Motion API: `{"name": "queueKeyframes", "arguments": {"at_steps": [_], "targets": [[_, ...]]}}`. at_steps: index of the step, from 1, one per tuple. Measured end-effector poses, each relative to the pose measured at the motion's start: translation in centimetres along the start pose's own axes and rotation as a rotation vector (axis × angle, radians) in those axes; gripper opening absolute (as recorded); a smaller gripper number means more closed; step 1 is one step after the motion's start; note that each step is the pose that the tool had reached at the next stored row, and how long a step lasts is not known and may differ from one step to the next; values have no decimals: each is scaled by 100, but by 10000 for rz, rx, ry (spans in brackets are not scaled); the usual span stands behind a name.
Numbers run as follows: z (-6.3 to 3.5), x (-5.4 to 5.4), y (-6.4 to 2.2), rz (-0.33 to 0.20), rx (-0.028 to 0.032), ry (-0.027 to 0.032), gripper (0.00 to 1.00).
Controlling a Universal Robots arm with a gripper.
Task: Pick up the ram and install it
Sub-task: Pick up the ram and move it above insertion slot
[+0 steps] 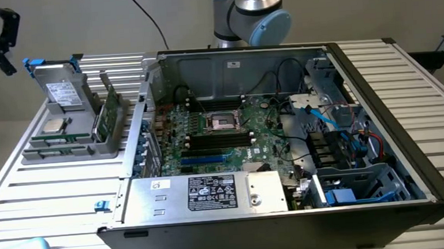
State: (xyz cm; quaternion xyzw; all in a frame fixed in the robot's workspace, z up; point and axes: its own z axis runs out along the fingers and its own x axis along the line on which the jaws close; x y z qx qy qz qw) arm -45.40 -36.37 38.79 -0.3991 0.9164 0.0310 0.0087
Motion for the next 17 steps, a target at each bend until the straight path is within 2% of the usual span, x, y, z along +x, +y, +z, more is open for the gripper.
{"name": "queueKeyframes", "arguments": {"at_steps": [5,14,17], "targets": [[0,0,-1,-910,-20,67,11],[1,0,0,-2542,61,319,11],[1,0,0,-3085,77,387,11]]}}
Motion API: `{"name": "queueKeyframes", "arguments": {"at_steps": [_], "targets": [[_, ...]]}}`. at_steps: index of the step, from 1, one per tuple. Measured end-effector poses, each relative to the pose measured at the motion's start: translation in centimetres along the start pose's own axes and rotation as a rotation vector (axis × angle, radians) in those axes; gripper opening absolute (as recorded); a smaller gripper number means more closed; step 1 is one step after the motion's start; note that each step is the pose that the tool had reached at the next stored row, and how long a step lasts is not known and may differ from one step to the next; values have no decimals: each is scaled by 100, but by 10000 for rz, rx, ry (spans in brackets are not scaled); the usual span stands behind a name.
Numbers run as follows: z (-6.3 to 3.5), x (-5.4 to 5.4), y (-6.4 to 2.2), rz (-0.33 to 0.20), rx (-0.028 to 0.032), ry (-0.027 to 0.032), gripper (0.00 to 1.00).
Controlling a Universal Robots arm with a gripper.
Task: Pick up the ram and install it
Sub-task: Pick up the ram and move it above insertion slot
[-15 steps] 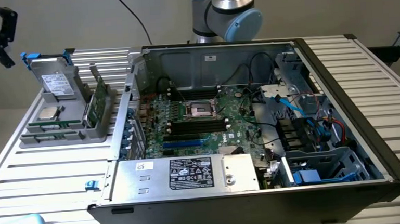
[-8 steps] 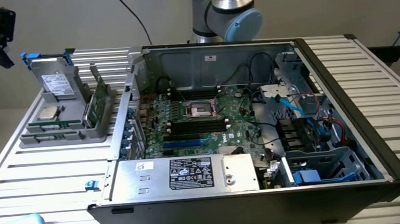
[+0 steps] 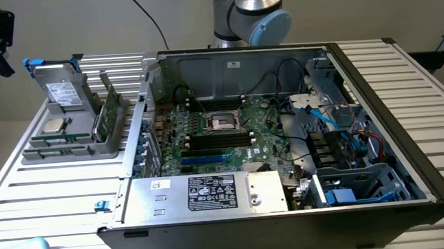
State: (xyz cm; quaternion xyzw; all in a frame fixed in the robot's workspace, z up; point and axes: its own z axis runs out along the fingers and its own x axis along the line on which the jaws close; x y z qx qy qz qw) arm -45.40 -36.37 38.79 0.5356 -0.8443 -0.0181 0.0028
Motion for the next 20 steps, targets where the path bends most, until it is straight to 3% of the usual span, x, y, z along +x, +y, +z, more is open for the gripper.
{"name": "queueKeyframes", "arguments": {"at_steps": [12,20], "targets": [[0,0,0,-2186,56,242,11],[0,0,0,-3610,122,324,11]]}}
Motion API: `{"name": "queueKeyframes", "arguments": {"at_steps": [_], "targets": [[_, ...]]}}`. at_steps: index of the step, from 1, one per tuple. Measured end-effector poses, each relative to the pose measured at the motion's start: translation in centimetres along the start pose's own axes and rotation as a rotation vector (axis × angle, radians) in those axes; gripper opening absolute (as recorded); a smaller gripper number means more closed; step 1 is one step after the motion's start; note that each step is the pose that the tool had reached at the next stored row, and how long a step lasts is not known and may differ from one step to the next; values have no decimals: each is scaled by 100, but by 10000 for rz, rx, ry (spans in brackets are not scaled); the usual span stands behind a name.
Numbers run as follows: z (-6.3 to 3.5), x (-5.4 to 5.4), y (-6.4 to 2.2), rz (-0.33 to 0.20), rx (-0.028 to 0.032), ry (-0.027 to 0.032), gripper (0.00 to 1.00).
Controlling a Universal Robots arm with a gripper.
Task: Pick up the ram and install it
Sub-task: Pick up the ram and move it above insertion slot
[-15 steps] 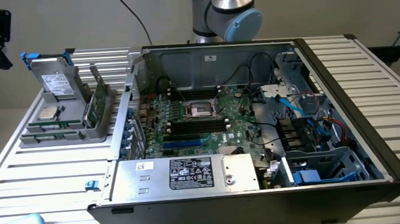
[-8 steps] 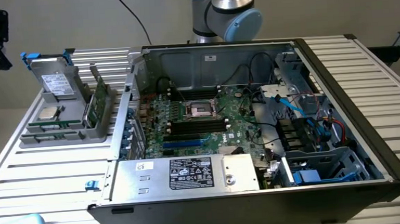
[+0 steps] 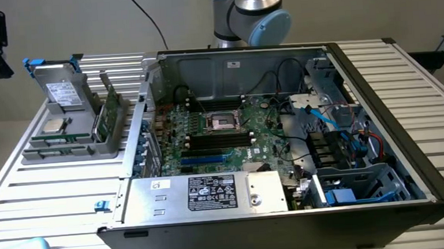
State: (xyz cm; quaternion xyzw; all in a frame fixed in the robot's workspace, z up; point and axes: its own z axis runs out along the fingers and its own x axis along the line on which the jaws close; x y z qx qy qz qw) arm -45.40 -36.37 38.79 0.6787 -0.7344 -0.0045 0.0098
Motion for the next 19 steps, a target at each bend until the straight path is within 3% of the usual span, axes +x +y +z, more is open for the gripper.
{"name": "queueKeyframes", "arguments": {"at_steps": [3,17,19], "targets": [[-1,0,-1,-379,48,12,11],[-1,0,0,-391,54,12,11],[0,0,0,-391,54,12,18]]}}
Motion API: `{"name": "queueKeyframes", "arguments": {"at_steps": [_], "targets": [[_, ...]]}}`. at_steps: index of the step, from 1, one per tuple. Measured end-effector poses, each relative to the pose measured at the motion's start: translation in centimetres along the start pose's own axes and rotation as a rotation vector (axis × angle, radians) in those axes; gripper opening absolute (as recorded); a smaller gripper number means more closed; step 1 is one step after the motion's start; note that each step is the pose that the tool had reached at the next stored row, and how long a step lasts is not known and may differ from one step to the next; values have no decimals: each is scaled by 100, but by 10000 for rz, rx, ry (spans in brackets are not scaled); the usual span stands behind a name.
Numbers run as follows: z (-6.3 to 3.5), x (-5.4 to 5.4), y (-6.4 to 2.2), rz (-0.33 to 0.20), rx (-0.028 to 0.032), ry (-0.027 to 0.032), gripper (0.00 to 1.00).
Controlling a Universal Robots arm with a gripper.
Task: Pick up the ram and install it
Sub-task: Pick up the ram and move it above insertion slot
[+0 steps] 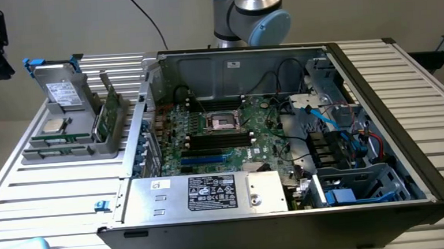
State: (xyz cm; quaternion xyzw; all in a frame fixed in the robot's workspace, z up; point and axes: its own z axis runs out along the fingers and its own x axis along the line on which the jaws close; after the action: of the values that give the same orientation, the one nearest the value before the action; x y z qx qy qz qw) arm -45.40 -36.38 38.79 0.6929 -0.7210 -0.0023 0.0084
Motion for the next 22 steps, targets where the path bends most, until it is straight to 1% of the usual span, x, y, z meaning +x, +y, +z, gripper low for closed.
{"name": "queueKeyframes", "arguments": {"at_steps": [1,3,4,6,17,22], "targets": [[0,0,0,0,0,0,18],[0,0,0,0,1,0,31],[0,0,0,0,0,0,31],[4,0,0,0,1,-1,43],[201,-3,-18,1,1,0,43],[293,-5,-42,1,2,0,43]]}}
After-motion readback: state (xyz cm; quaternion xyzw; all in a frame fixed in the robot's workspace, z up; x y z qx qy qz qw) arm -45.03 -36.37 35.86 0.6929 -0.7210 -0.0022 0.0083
